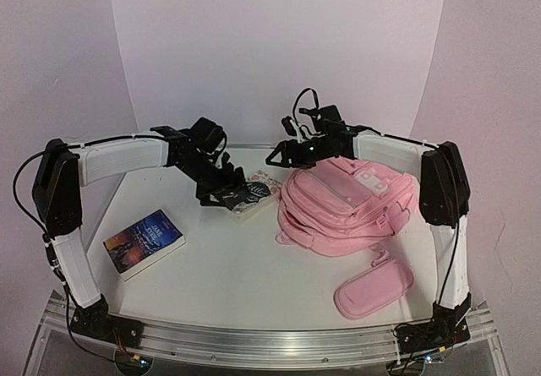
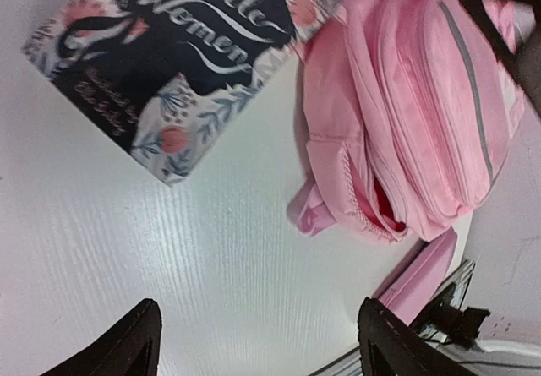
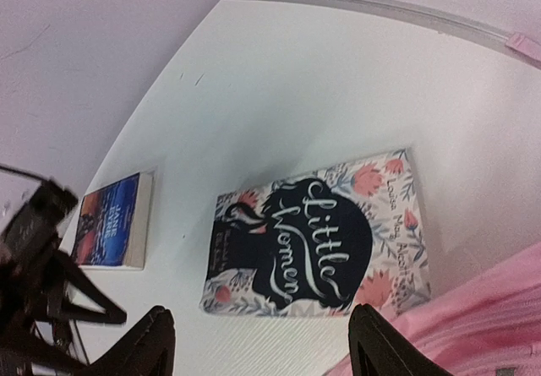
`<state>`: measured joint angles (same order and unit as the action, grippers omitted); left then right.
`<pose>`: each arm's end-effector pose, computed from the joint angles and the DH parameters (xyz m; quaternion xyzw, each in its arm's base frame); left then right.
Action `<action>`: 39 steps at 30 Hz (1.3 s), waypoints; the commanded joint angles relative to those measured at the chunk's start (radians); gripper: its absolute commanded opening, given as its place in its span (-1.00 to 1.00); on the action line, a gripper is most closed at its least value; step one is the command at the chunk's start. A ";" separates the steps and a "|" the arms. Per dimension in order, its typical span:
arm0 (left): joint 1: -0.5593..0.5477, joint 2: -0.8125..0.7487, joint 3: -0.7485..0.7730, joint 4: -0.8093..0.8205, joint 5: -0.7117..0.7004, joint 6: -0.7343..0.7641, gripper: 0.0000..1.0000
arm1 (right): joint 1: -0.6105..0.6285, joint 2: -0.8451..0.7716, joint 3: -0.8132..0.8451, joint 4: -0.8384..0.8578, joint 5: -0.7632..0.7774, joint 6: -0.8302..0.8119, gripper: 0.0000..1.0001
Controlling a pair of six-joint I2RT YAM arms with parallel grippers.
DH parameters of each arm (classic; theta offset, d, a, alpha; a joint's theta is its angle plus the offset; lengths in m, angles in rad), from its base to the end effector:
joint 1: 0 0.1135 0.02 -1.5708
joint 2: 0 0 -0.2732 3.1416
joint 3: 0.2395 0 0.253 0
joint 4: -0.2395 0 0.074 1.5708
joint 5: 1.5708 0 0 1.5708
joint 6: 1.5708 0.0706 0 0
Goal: Pack the student bag
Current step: Move the book to the center of the board.
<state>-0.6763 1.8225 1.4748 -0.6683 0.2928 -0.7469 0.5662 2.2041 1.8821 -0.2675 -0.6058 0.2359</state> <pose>0.3102 -0.2751 0.2304 0.0064 0.9523 -0.2832 0.1136 0.4372 0.3255 0.2395 -0.2770 0.8073 0.4178 0.3114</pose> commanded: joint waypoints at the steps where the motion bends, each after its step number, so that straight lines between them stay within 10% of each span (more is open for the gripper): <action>1: 0.134 0.040 0.174 -0.130 -0.081 0.146 0.69 | 0.031 -0.164 -0.136 -0.021 -0.029 -0.019 0.39; 19: 0.226 0.608 0.726 -0.181 -0.015 0.418 0.55 | 0.150 -0.141 -0.241 -0.026 0.167 0.180 0.36; 31: 0.107 0.290 0.151 -0.018 0.072 0.336 -0.34 | 0.160 -0.023 -0.208 -0.026 0.218 0.235 0.45; 39: 0.104 0.125 -0.029 0.077 0.033 0.189 -0.20 | 0.162 0.076 -0.125 -0.029 0.336 0.238 0.44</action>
<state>-0.5864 2.0243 1.4514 -0.6735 0.3551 -0.4768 0.7308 2.2180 1.6914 -0.2995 -0.3837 0.4646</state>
